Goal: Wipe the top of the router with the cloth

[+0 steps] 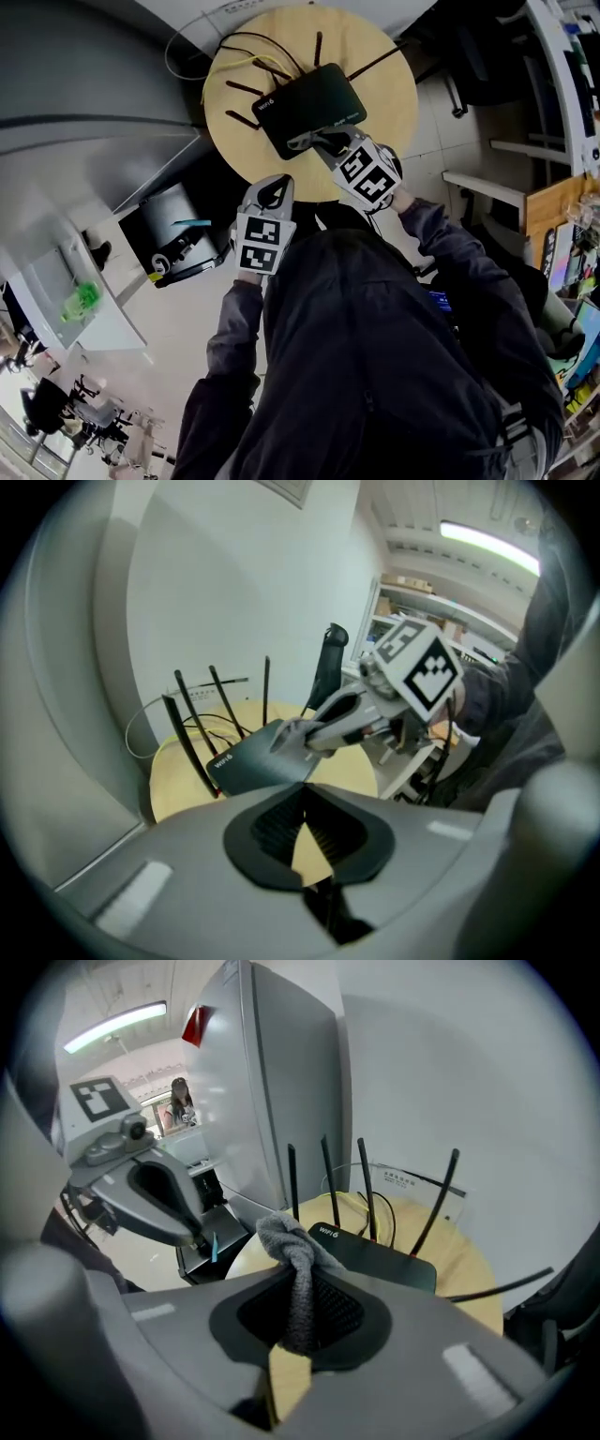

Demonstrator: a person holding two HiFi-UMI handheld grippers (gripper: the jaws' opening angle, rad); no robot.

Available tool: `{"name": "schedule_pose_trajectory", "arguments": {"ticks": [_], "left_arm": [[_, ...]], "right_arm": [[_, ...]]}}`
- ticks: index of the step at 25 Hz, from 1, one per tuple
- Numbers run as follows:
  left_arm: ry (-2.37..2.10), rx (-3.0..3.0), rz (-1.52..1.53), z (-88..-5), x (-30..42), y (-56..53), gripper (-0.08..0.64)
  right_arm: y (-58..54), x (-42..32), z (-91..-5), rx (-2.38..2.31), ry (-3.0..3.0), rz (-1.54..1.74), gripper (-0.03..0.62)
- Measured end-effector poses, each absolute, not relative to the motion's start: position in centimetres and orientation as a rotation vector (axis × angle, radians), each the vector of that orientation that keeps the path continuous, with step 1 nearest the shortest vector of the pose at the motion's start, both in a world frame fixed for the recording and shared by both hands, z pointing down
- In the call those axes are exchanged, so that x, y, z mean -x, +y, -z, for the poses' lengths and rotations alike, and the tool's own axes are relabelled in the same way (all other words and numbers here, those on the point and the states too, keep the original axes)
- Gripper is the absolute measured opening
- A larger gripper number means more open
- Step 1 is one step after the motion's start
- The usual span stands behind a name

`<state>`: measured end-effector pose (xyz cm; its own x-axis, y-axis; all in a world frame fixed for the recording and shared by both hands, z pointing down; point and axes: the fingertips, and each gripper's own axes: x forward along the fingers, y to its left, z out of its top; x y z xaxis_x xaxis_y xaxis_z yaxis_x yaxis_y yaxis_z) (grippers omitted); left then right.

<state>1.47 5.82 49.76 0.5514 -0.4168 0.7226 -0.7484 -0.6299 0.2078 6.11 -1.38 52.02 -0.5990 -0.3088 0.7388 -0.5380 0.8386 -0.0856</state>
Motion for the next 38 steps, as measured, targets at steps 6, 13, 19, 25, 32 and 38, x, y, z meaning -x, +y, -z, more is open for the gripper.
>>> {"name": "schedule_pose_trajectory", "arguments": {"ticks": [6,13,19,25,32,38], "left_arm": [[-0.953,-2.255,-0.834,-50.0,0.4,5.3,0.0],[-1.019,-2.21,-0.778,-49.8,3.3,5.0,0.0],[-1.07,-2.181,-0.756,-50.0,4.7,4.1,0.0],[-1.061,-2.183,-0.753,-50.2,4.7,3.4,0.0],[-1.015,-2.206,-0.77,-50.0,3.4,3.1,0.0],[-0.987,-2.229,-0.782,-50.0,2.3,2.7,0.0]], "right_arm": [[-7.9,-0.2,-56.1,-0.505,-2.146,-0.211,0.037],[-11.3,3.8,-60.8,-0.395,-2.037,-0.114,0.037],[-11.8,4.0,-62.7,-0.382,-2.001,-0.141,0.037],[-12.2,3.0,-62.9,-0.365,-1.977,-0.122,0.037],[-14.4,-2.0,-62.4,-0.467,-1.961,-0.184,0.037],[-16.1,-6.7,-62.9,-0.554,-1.912,-0.21,0.037]]}}
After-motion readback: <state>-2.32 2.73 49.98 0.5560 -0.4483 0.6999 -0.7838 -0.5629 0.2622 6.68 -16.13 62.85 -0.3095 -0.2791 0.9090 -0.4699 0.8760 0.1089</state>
